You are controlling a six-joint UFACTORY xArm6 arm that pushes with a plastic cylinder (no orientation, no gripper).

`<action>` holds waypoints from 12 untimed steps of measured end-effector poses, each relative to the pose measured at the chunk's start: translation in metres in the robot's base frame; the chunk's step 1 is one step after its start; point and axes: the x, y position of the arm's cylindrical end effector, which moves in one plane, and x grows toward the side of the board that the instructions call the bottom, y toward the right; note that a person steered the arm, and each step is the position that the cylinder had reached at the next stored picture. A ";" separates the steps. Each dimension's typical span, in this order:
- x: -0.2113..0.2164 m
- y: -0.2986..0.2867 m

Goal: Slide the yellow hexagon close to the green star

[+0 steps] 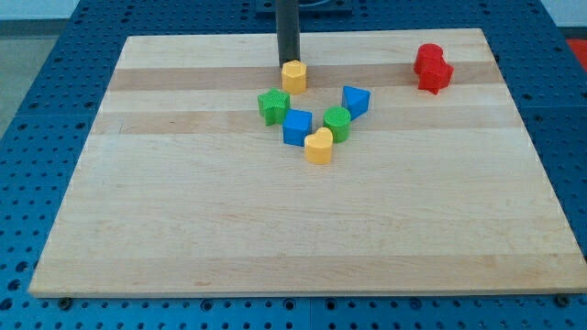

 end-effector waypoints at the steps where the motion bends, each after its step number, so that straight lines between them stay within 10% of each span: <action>1: 0.000 0.006; 12: 0.008 0.031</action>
